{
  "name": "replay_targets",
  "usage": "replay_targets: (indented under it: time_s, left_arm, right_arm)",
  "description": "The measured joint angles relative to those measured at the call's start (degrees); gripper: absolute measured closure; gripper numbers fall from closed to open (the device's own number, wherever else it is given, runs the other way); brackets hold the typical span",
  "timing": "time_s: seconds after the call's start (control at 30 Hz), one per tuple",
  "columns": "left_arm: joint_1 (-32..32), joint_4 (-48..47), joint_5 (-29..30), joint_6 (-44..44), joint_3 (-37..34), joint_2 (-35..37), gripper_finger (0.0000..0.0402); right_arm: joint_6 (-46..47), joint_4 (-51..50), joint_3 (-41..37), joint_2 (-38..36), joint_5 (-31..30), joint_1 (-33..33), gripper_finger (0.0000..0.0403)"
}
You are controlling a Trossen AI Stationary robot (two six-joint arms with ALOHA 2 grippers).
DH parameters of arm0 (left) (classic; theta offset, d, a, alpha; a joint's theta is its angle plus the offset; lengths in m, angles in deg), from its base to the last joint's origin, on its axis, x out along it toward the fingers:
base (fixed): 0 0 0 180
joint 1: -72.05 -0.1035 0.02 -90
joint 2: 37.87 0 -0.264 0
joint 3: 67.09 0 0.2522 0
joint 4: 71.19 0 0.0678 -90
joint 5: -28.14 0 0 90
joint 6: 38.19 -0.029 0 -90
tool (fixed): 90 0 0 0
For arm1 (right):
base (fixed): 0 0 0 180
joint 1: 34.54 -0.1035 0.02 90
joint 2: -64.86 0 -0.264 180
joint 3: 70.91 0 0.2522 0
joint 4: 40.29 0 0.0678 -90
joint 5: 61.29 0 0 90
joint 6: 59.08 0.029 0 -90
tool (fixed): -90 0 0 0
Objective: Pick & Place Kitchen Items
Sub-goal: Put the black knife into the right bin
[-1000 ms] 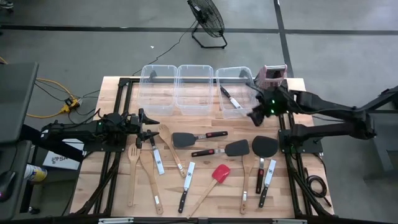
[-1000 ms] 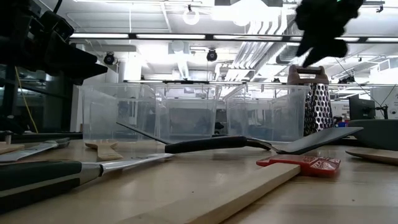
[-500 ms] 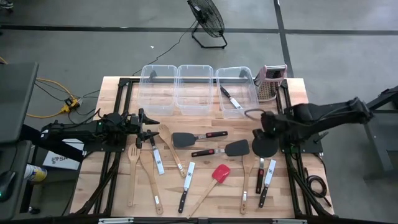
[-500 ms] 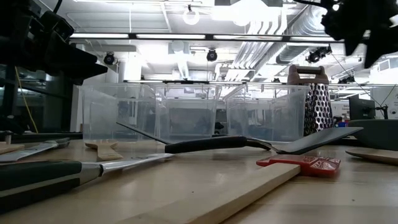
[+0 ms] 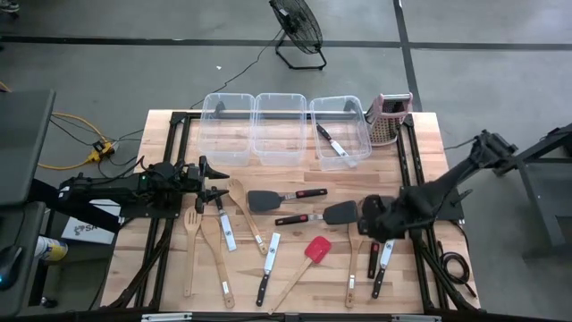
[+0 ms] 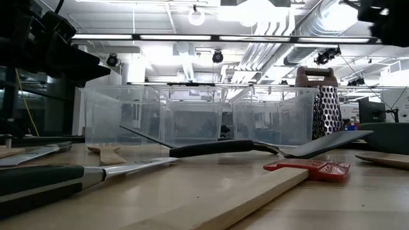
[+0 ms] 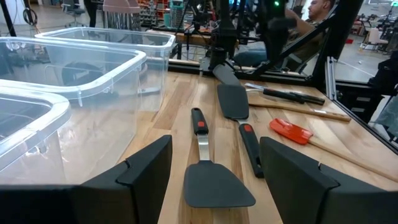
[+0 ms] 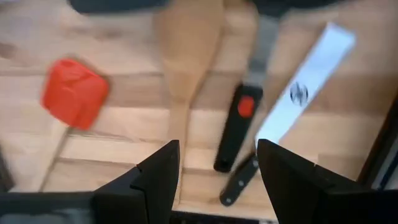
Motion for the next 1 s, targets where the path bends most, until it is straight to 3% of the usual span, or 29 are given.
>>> replay_targets:
  time_s: [0.27, 0.6, 1.0]
  left_arm:
    - [0.02, 0.00, 0.00, 0.00, 0.00, 0.00, 0.0162]
    - [0.02, 0.00, -0.01, 0.00, 0.00, -0.02, 0.0162]
    - [0.02, 0.00, 0.00, 0.02, 0.00, 0.00, 0.0162]
  right_arm:
    - [9.97, 4.88, 0.00, 5.34, 4.90, -6.35, 0.0196]
    - [10.42, 10.83, 0.00, 11.65, 9.14, -9.66, 0.0196]
    - [10.20, 17.87, 0.00, 19.45, 8.82, -14.72, 0.0196]
